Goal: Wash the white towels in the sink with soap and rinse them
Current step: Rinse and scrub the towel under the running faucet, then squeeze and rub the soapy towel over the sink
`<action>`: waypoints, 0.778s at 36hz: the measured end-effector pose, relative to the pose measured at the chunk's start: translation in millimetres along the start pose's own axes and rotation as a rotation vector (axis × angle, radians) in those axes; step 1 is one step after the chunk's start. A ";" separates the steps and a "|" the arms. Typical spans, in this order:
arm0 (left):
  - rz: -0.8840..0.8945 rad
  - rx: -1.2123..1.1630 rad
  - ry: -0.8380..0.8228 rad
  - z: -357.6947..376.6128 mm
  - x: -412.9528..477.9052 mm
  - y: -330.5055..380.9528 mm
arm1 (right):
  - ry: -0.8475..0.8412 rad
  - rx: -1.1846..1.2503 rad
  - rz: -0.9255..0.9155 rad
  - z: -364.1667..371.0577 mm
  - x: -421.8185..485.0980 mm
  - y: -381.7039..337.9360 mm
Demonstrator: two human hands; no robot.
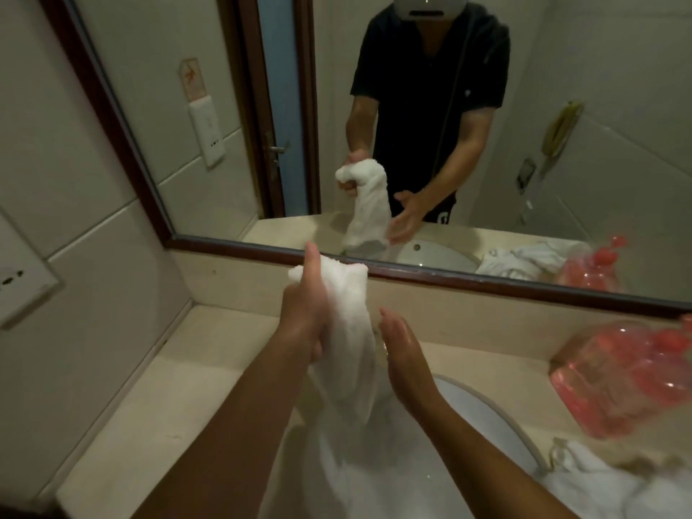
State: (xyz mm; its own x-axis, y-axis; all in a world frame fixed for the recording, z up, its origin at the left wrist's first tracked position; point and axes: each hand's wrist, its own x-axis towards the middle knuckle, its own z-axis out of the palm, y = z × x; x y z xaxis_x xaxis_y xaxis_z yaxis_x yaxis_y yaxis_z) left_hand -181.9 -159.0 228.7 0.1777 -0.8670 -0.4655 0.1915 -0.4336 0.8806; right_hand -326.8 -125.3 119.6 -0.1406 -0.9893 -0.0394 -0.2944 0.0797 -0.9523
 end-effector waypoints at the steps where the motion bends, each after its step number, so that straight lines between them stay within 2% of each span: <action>1: -0.023 -0.047 -0.019 2.1 -0.3 8.1 | -0.001 0.052 -0.039 -6.4 -7.3 -10.5; 4: -0.017 -0.172 -0.122 15.5 -37.2 52.5 | -0.066 0.170 -0.155 -25.8 -26.3 -42.6; 6: 0.016 -0.237 -0.171 27.3 -55.7 79.7 | -0.054 0.071 -0.269 -38.1 -35.0 -66.3; 8: 0.067 -0.218 -0.217 38.8 -70.1 101.8 | 0.005 -0.026 -0.350 -50.3 -38.4 -90.9; 11: 0.077 -0.202 -0.296 50.2 -92.3 123.7 | 0.187 0.019 -0.442 -70.8 -33.3 -118.8; 13: 0.092 -0.188 -0.322 54.7 -105.7 132.4 | 0.234 0.037 -0.491 -85.5 -32.3 -130.4; 16: 0.139 -0.157 -0.311 59.4 -113.4 141.2 | 0.256 0.037 -0.463 -104.5 -29.3 -147.1; 18: 0.163 -0.081 -0.328 65.6 -122.1 140.4 | 0.317 0.053 -0.469 -125.5 -36.3 -160.5; 21: 0.165 0.061 -0.316 70.8 -118.4 131.7 | 0.356 0.094 -0.380 -133.0 -32.1 -177.3; 28: 0.341 0.126 -0.199 93.2 -117.5 143.4 | 0.258 0.245 -0.144 -149.4 -29.9 -194.4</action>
State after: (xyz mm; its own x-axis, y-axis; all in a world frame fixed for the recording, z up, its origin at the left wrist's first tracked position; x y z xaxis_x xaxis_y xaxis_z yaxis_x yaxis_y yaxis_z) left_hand -265.3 -142.2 418.0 0.0185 -0.9914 -0.1299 0.0322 -0.1292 0.9911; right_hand -406.6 -92.9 351.1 -0.3565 -0.9226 0.1478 -0.0978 -0.1205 -0.9879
